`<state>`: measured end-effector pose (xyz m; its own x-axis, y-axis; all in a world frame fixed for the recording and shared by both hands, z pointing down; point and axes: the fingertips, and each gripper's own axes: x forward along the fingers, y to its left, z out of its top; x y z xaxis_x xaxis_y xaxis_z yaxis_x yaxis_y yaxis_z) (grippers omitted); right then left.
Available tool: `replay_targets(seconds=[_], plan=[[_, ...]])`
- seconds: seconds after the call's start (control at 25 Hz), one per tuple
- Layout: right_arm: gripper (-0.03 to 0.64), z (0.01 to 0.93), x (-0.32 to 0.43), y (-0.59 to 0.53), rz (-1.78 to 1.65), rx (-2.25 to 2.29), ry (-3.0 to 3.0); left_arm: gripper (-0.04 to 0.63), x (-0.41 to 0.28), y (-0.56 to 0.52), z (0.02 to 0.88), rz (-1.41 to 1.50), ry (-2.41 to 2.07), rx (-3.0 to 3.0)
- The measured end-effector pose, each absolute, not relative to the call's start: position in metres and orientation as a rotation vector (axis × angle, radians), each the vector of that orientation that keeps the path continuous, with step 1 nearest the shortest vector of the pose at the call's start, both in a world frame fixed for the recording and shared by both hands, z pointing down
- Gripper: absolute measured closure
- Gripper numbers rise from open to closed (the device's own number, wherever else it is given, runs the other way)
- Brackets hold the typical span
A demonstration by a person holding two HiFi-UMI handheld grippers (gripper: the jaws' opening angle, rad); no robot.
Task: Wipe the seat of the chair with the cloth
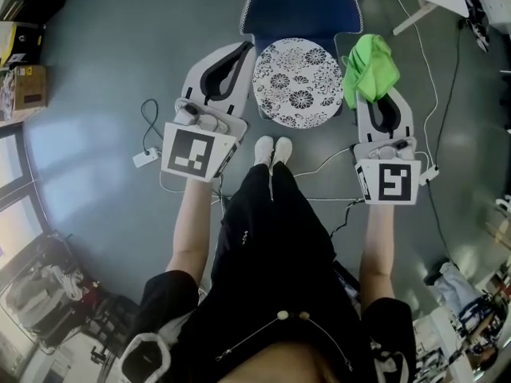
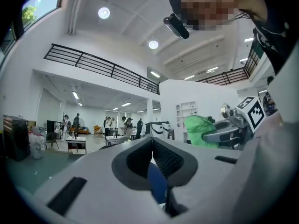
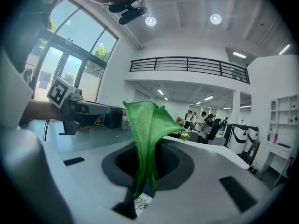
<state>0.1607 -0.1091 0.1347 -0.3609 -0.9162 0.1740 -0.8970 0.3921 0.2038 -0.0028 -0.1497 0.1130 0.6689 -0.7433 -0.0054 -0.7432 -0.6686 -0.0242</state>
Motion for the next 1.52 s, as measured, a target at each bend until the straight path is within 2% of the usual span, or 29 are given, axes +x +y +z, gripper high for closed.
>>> replay_targets(seconds=[0.24,0.52,1.08,1.52], plan=[[0.561,0.252,0.161,-0.164,-0.080,1.394,-2.293,0.588,0.003,-0.180,0.204,-0.143,1.319,-2.874],[0.561,0.374,0.139,-0.200,-0.229,1.180,-2.061,0.589,0.007,-0.189,0.290,-0.207,1.365,-2.959],[0.562,0.568,0.090,-0.245,-0.507,0.805,-1.835,0.589,-0.004,-0.159,0.443,-0.542,1.292,-3.053],[0.563,0.677,0.057,-0.264,-0.637,0.588,-1.794,0.589,-0.021,-0.125,0.512,-0.692,1.345,-3.125]])
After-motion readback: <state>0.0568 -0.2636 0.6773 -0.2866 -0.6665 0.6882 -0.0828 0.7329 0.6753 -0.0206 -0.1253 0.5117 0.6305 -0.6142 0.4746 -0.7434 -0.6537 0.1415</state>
